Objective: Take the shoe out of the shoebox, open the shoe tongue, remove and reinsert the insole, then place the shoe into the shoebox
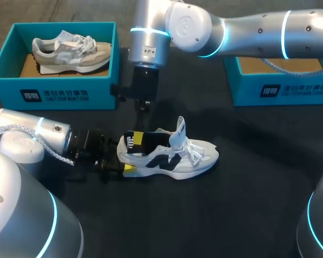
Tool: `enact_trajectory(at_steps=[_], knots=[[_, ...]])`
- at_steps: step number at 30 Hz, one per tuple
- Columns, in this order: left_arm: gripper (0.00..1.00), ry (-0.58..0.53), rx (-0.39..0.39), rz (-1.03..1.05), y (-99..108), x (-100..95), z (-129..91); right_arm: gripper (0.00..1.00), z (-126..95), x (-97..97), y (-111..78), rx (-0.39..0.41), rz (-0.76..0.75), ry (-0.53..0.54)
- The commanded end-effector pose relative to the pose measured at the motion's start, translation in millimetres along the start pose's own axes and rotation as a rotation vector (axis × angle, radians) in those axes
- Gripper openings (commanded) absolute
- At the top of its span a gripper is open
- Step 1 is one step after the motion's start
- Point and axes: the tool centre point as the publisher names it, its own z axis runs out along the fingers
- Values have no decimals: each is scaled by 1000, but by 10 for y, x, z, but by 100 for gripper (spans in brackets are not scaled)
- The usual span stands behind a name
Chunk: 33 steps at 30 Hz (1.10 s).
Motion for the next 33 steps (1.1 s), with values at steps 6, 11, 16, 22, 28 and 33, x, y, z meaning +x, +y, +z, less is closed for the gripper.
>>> enact_trajectory(at_steps=[6, 11, 16, 22, 28, 33], knots=[[0, 0, 0, -1, 36, -3, 6, 0, -245, 139, -3, -26, -25, -41], [0, 0, 0, -1, 36, -3, 6, 0, -336, 149, 19, -94, -63, -57], [0, 0, 0, -1, 36, -3, 6, 0, -467, 123, 83, -180, -115, -100], [0, 0, 0, -1, 36, -3, 6, 0, -660, 129, 177, -296, -169, -202], [0, 0, 0, -1, 36, -3, 6, 0, -878, 111, 304, -383, -207, -330], [0, 0, 0, -1, 36, -3, 6, 0, -1040, 89, 443, -449, -236, -418]])
